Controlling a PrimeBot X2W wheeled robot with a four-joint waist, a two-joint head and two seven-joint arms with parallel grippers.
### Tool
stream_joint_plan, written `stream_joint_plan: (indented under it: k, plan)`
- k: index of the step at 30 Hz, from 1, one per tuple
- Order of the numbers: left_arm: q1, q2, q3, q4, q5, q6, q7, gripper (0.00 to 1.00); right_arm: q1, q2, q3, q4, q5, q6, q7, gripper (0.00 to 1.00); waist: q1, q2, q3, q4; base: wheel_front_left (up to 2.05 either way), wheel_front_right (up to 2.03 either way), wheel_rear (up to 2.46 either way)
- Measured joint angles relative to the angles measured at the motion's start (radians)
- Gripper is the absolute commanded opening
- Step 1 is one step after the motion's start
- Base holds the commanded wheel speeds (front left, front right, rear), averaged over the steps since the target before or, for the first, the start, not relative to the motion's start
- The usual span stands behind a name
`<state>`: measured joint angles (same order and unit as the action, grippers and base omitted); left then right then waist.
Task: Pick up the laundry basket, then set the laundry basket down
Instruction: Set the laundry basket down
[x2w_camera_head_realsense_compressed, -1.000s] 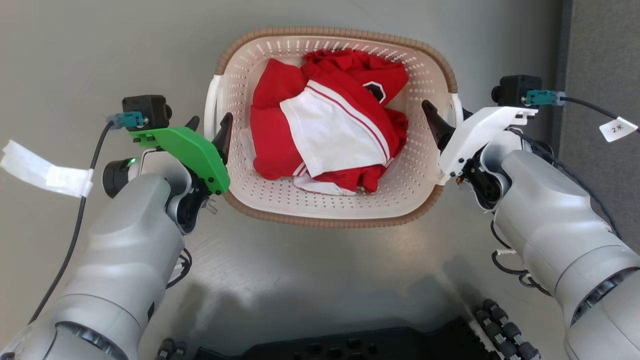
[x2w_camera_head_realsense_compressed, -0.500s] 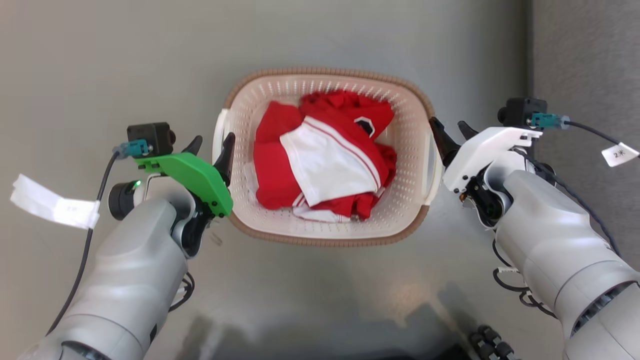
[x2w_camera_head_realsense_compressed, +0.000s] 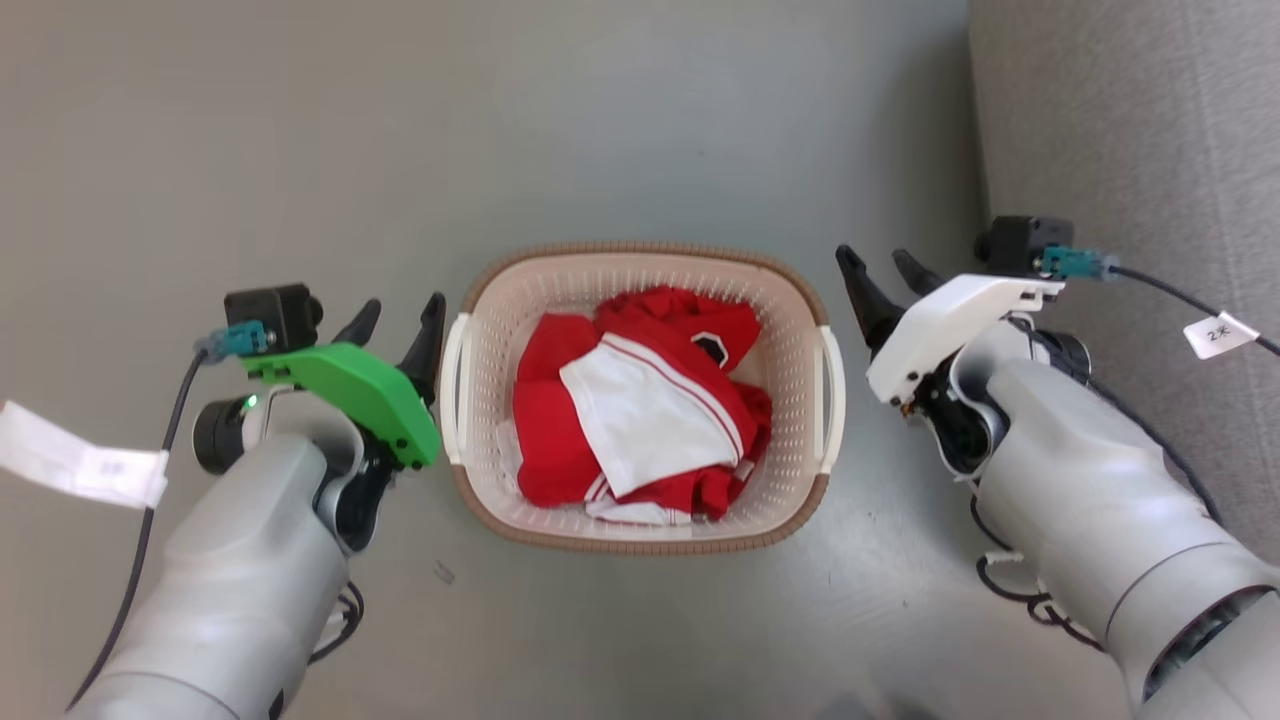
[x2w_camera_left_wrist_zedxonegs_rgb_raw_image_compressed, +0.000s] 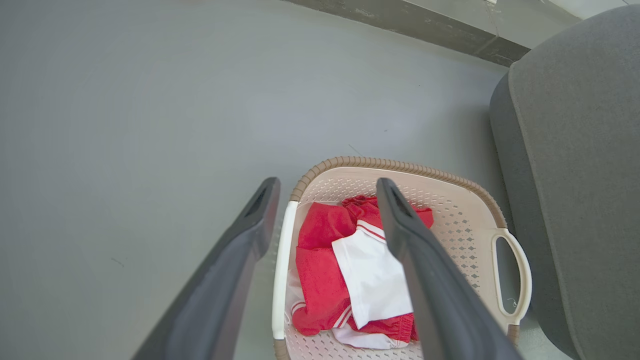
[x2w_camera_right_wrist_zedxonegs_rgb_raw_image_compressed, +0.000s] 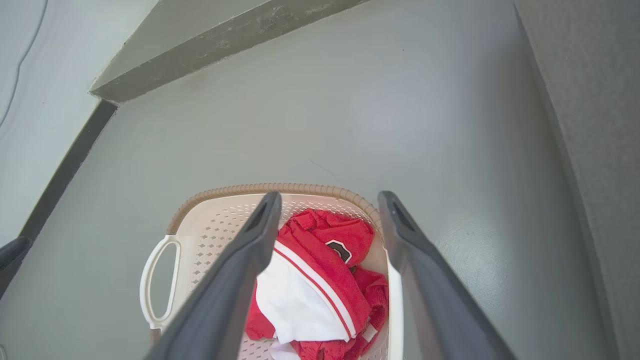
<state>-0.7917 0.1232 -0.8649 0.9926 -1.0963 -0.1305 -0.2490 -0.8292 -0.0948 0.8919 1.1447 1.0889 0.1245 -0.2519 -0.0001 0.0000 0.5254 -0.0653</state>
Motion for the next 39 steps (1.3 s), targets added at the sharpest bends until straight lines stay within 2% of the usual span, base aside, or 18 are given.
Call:
stream_joint_plan:
  k: [2,7,12,20,23,30,35,39]
  plan:
    - [0.021,0.005,0.010,-0.007,0.002,0.000,0.000,1.00,0.001,-0.010,-0.029,-0.030,-0.011,0.000,0.000,1.00,0.0000,0.0000,-0.029,-0.002,0.00,0.00,0.00]
    - [0.037,0.052,0.107,-0.080,0.033,0.000,0.000,1.00,0.000,-0.062,-0.110,-0.113,-0.067,0.000,0.000,1.00,0.0000,0.0000,-0.101,-0.007,0.00,0.00,0.00]
    - [0.099,0.061,0.193,-0.141,0.078,0.000,0.000,1.00,0.043,-0.099,-0.205,-0.208,-0.123,-0.004,0.000,1.00,0.0000,0.0000,-0.173,-0.009,0.00,0.00,0.00]
    - [0.219,0.081,0.323,-0.276,0.200,0.000,0.000,1.00,0.205,-0.113,-0.335,-0.388,-0.241,-0.022,0.000,1.00,0.0000,0.0000,-0.288,-0.009,0.00,0.00,0.00]
    - [0.257,0.089,0.362,-0.342,0.258,0.014,0.000,1.00,0.260,-0.111,-0.378,-0.467,-0.285,-0.022,0.000,1.00,0.0000,0.0000,-0.327,-0.009,0.00,0.00,0.00]
    - [0.344,0.086,0.497,-0.530,0.374,0.060,-0.001,1.00,0.367,-0.104,-0.504,-0.671,-0.425,-0.067,0.000,1.00,0.0000,0.0000,-0.388,-0.016,0.00,0.00,0.00]
    - [0.444,0.059,0.615,-0.643,0.414,0.080,-0.003,1.00,0.440,-0.102,-0.576,-0.803,-0.528,-0.101,0.000,1.00,0.0000,0.0000,-0.402,-0.021,0.00,0.00,0.00]
    - [0.513,0.032,0.656,-0.699,0.457,0.086,-0.003,1.00,0.508,-0.099,-0.601,-0.864,-0.593,-0.114,-0.002,1.00,0.0000,0.0000,-0.405,-0.019,0.00,0.00,0.00]
